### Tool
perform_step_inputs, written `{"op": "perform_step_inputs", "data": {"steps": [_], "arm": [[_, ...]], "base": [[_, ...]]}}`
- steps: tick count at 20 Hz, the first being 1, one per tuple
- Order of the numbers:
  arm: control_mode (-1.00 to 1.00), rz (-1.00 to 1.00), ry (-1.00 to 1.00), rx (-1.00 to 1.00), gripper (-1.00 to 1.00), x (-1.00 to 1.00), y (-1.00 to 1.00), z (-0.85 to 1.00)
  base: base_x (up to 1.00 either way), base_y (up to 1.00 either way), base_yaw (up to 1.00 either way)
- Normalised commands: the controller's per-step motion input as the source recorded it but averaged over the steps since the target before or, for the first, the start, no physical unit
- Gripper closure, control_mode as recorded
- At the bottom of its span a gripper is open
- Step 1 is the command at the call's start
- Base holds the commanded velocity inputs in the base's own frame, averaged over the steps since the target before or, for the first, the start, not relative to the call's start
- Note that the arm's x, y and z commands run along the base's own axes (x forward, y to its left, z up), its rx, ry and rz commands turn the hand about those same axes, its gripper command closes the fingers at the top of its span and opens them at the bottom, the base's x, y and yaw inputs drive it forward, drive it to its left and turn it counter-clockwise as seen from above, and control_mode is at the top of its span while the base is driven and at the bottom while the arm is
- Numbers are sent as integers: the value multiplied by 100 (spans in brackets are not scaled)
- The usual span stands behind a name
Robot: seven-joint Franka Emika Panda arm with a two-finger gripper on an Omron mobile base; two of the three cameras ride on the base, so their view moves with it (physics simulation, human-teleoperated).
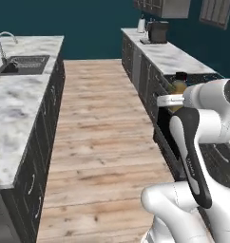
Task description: Take the cinnamon bottle from the cabinet and place it on the dining table, next to the plate with the cupcake. Then take the chocolate from the dining counter and place it on the cupcake plate.
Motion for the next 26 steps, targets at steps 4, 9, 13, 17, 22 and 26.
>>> {"op": "perform_step_inputs", "data": {"steps": [4, 9, 13, 17, 22, 26], "arm": [[100, 0, 0, 0, 100, 0, 0, 0], [100, 0, 0, 0, 100, 0, 0, 0], [100, 0, 0, 0, 100, 0, 0, 0], [100, 0, 0, 0, 100, 0, 0, 0], [100, 0, 0, 0, 100, 0, 0, 0], [100, 0, 0, 0, 100, 0, 0, 0]], "base": [[1, 0, 99], [6, 0, 95], [46, 21, 47], [56, 46, 19], [60, 58, 12], [53, 78, 1]]}}
